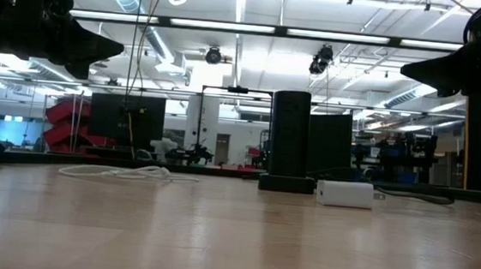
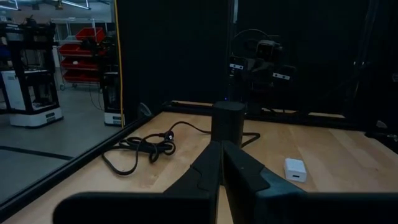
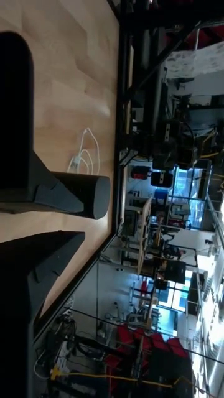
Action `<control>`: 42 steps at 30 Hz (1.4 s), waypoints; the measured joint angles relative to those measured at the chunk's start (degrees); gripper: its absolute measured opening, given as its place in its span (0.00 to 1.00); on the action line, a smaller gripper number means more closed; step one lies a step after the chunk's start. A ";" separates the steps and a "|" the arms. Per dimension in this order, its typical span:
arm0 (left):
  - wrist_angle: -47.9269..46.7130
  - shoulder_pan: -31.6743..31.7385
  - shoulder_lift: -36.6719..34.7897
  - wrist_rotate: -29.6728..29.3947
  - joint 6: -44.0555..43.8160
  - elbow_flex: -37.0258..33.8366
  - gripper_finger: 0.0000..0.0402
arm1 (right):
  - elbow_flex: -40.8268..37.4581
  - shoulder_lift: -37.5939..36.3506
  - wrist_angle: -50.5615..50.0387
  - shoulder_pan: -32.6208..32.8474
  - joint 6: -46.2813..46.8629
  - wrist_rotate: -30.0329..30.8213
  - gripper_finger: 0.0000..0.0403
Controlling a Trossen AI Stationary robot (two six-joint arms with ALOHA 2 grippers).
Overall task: Insert USB
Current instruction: Return to Home Position
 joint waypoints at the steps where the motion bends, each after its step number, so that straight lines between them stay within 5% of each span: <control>1: 0.01 -0.02 0.00 0.00 0.00 0.00 0.00 | 0.00 0.00 -0.01 0.00 0.00 -0.01 0.08; 42: 0.00 0.00 0.01 0.00 0.00 -0.02 0.00 | 0.00 0.00 0.01 0.00 0.00 -0.01 0.06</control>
